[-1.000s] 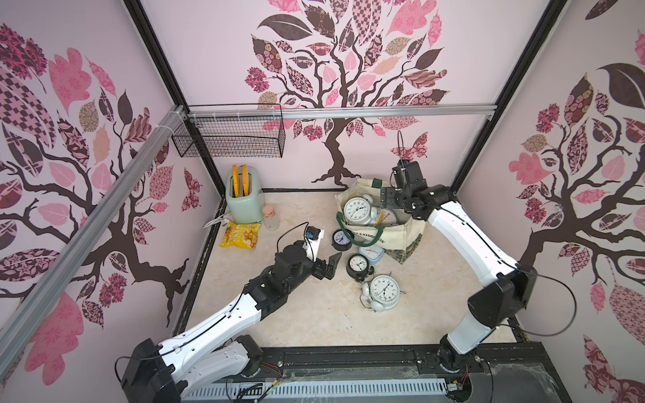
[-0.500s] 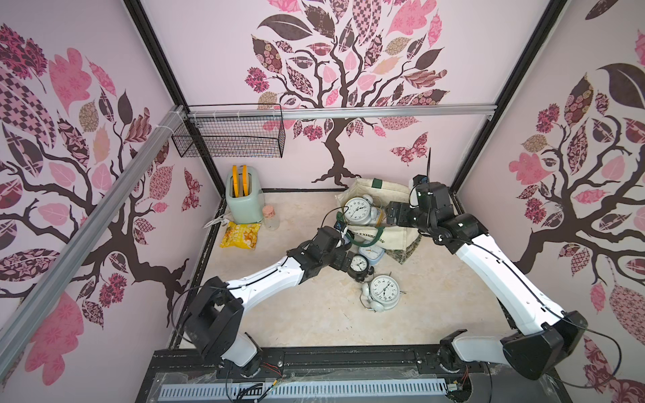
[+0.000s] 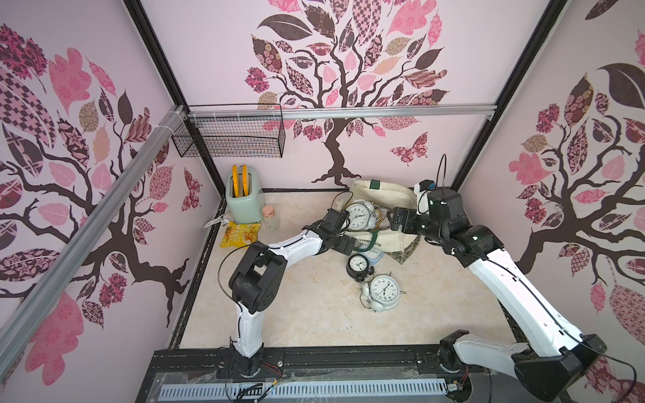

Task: Put the alarm clock into the canvas bag
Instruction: Adjust the canvas bag at the center of the board.

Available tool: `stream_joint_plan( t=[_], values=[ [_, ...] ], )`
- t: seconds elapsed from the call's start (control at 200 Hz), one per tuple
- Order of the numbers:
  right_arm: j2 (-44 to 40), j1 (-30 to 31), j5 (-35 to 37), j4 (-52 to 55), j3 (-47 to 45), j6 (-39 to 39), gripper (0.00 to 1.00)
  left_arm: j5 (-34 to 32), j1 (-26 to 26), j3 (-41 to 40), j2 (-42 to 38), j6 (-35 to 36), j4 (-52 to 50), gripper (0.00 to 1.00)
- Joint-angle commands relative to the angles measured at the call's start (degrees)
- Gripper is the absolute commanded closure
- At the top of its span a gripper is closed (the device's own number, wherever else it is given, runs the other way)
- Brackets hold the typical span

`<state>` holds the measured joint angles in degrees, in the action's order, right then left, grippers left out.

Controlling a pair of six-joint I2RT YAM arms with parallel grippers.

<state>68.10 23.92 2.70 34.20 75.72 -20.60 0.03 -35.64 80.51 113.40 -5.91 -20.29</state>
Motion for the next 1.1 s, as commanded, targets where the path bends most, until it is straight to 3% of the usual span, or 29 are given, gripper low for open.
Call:
stream_joint_plan(
  t=[0.0, 0.295, 0.485, 0.62, 0.685, 0.915, 1.095],
  values=[
    [-1.5, 0.0, -0.8, -0.6, -0.1, 0.5, 0.00, 2.3, 0.3, 3.4, 0.8, 2.4, -2.2, 0.02],
    [1.1, 0.6, -2.7, -2.3, -0.7, -0.1, 0.00, 7.3, -1.9, -9.1, -20.1, -1.8, 8.6, 0.02],
    [10.4, 9.8, 5.4, 3.4, 6.5, 5.2, 0.00, 2.2, -1.7, -16.7, -30.7, -2.1, 5.2, 0.02],
    [18.3, 17.3, 18.8, 7.4, 11.4, 10.3, 0.00, -3.7, -0.3, -19.4, -34.9, -4.7, -2.2, 0.02],
    [22.0, 19.1, 21.6, 8.5, 13.1, 12.2, 0.00, -5.3, 0.9, -21.1, -36.7, -6.7, -4.8, 0.02],
    [30.2, 21.5, 19.5, 7.7, 15.2, 14.8, 0.00, -11.5, 1.9, -27.8, -42.0, -12.2, -5.3, 0.02],
    [35.3, 22.1, 22.0, 8.0, 17.5, 15.6, 0.08, -10.9, 2.0, -29.7, -43.9, -13.4, -4.2, 0.02]
  ],
)
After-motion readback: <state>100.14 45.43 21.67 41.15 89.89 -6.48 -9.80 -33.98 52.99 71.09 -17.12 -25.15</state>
